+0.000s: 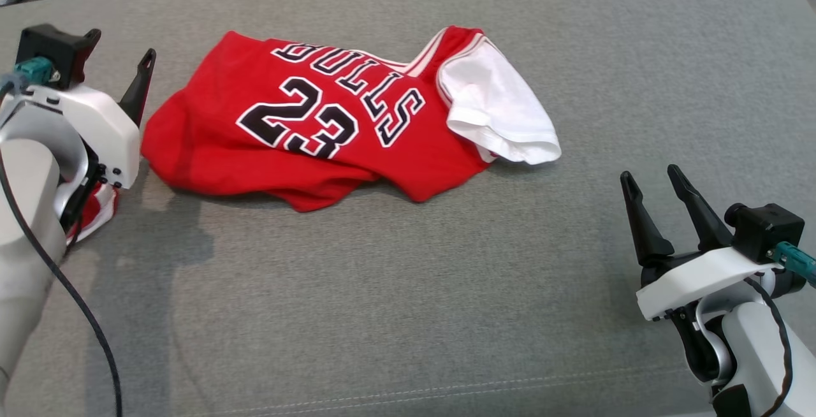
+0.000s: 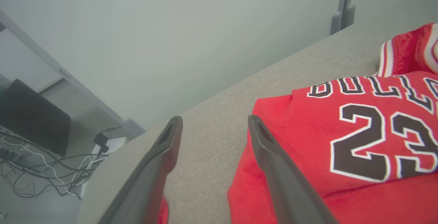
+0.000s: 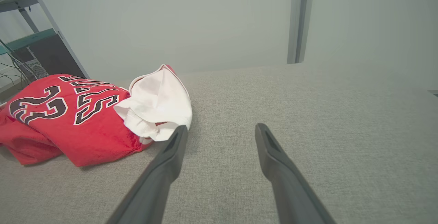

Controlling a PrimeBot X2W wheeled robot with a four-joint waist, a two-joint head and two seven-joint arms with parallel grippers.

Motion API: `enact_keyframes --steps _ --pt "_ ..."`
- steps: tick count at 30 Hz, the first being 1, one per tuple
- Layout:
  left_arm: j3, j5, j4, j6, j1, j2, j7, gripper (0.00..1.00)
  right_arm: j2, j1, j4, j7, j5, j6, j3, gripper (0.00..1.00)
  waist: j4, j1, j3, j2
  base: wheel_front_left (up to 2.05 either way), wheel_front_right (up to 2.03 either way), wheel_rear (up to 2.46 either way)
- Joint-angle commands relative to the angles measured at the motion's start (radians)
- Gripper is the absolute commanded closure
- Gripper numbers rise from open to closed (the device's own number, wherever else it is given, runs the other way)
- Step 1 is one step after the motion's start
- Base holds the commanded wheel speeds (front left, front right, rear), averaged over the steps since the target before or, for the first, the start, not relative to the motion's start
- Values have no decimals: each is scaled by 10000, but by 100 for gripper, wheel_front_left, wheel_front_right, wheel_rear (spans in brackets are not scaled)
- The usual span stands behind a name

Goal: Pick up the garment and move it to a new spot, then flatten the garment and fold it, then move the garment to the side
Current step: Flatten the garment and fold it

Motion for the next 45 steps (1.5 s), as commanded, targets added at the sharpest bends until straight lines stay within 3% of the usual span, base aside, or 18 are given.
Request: enact_keyframes --steps 1,9,17,23,33,45 --pt "383 -134 -17 120 -79 385 -138 0 -97 -89 -161 -131 -56 42 172 0 192 0 -127 0 0 0 0" --pt "927 -670 -719 479 1109 -522 -953 0 -92 -312 304 -131 57 42 372 0 1275 0 -479 0 0 0 0" --pt "1580 -423 -3043 921 3189 -1477 -1008 0 -91 -1078 1977 -131 392 42 79 0 2393 0 -599 0 0 0 0" --pt "1686 -74 -3875 902 4402 -2077 -1010 0 -335 -1718 3418 -131 -641 42 -28 0 3052 0 -622 0 0 0 0" --pt "2093 70 -3979 712 5213 -2548 -1011 0 -233 -2141 4261 -131 -1804 42 329 0 3308 0 -771 0 0 0 0" --pt "2456 302 -3804 421 5520 -2951 -1011 0 19 -2613 5031 -131 -2821 42 -367 0 3477 0 -726 0 0 0 0"
